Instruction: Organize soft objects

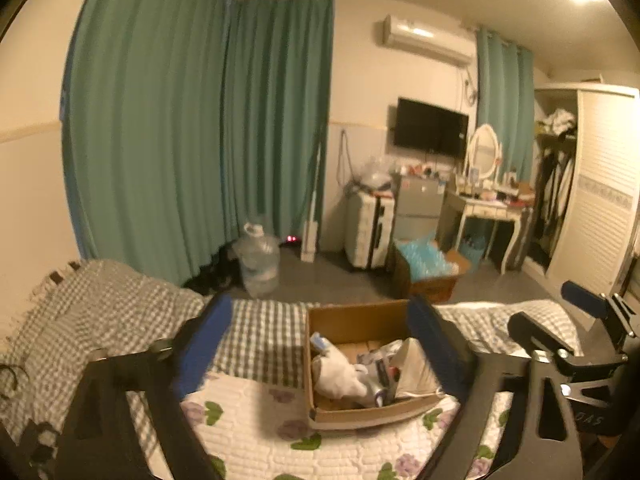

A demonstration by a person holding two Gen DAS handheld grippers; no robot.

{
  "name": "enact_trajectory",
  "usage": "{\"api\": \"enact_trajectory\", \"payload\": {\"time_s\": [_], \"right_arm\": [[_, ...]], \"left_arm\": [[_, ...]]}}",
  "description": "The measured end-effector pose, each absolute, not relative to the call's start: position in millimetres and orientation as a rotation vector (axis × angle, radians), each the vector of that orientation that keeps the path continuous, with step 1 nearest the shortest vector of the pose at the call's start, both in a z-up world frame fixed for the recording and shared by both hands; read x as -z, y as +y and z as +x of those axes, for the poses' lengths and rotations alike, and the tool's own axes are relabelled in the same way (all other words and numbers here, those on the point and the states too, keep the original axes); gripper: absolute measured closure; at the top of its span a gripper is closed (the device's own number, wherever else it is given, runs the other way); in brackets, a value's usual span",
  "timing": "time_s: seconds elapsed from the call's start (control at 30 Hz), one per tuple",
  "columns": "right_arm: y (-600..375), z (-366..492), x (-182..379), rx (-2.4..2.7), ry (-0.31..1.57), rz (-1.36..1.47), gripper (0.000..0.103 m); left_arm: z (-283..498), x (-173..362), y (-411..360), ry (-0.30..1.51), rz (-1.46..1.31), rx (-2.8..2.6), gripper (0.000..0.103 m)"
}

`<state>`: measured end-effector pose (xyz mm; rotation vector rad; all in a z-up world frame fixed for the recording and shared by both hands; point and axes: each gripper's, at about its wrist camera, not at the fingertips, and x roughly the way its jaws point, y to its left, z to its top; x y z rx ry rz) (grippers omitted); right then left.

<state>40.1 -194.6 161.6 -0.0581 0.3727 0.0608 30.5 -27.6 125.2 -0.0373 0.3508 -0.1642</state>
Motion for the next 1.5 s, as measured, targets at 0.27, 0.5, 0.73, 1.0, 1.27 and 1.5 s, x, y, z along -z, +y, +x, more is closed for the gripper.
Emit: {"api": "enact_trajectory", "payload": {"time_s": [0.27, 0.5, 0.73, 1.0, 1.27, 1.5], "right_arm": [[-188, -29, -207, -0.087, 0.299, -0.028, 0.000], [-175, -84, -218, -0.101, 0.268, -0.059, 0.000], [-170, -114, -206, -0.090, 0.257, -0.065, 0.000], [-178, -104, -165, -0.090, 0.327, -0.007, 0.000], [-192, -73, -113, -0.045, 0.391, 0.025, 0.000], [-198, -56, -76, -0.002, 0.432, 0.003, 0.000]], "left_arm": [[-33, -152, -19, 0.249, -0.029, 0.178, 0.001], [-72, -145, -22, 0.213, 0.009, 0.177, 0.001], [-84, -122, -18, 0.210, 0.018, 0.158, 0.001], [-70, -86, -20, 0.261, 0.000, 0.159, 0.001], [-44, -40, -30, 0.336, 0.025, 0.139, 0.001], [-30, -13, -32, 0.392, 0.045, 0.139, 0.001]]}}
